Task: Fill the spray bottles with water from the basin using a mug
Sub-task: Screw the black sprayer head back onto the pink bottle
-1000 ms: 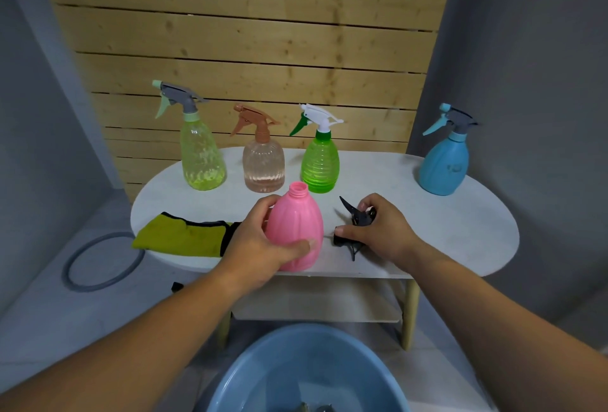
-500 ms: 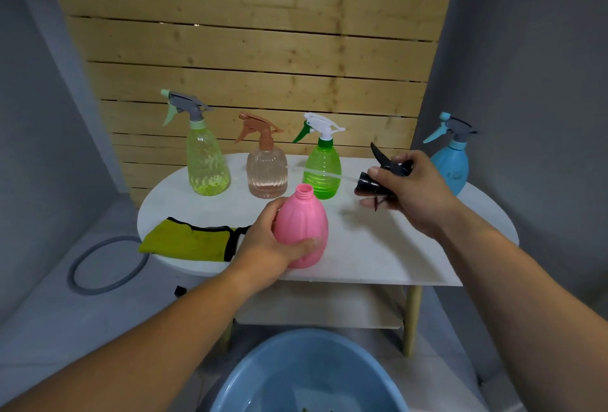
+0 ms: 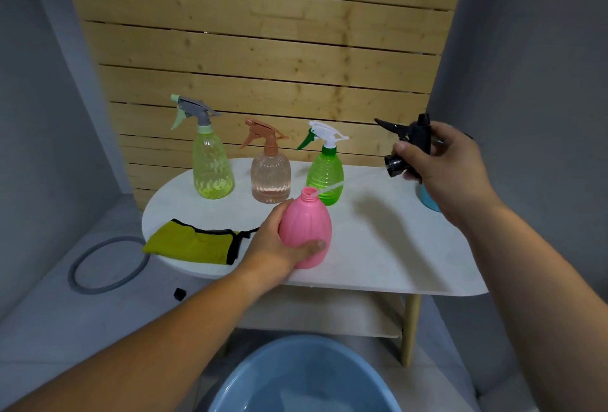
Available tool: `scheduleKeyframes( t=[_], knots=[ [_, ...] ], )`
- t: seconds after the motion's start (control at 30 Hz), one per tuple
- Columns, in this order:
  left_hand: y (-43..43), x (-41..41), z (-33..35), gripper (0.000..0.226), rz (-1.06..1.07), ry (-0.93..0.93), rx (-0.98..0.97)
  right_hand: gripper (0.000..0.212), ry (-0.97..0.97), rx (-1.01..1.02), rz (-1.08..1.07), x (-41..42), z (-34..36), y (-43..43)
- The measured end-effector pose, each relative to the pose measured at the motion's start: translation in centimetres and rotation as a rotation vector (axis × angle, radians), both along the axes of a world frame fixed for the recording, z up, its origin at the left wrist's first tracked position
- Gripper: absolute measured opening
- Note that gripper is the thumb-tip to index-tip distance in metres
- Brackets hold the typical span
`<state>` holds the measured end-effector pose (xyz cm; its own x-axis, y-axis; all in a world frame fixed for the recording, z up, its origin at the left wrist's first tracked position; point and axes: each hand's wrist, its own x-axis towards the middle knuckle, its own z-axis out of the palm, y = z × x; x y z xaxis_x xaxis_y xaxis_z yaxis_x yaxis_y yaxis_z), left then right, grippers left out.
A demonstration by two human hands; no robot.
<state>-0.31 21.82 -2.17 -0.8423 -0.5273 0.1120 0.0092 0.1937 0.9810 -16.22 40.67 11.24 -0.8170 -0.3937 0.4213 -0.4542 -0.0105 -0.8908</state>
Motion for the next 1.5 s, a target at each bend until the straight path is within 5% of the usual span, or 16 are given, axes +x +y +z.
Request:
scheduleKeyframes(
  t=[0.47, 0.77, 1.1, 1.37, 1.5],
  knots=[
    [-0.5, 0.1, -0.3, 0.084, -0.073, 0.028, 0.049, 0.026, 0.202, 0.03, -0.069, 1.8, 2.3, -1.8],
    [-0.6, -0.1, -0.4, 0.074, -0.058, 0.028, 0.068, 0.058, 0.247, 0.196, 0.054, 2.7, 0.2, -5.1],
    [-0.7, 0.1, -0.6, 0.083, -0.06, 0.014, 0.045, 0.032, 0.097, 0.194, 0.218, 4.4, -2.9, -9.0],
    [-1.0, 0.0, -1.0, 0.087, -0.039, 0.002, 0.059, 0.066, 0.024, 0.275, 0.443, 3.9, -3.9, -7.8],
    [-0.8, -0.3, -1.1, 0.078, -0.035, 0.025, 0.062, 0.06, 0.067, 0.284, 0.378, 3.9, -4.3, -7.6]
  ],
)
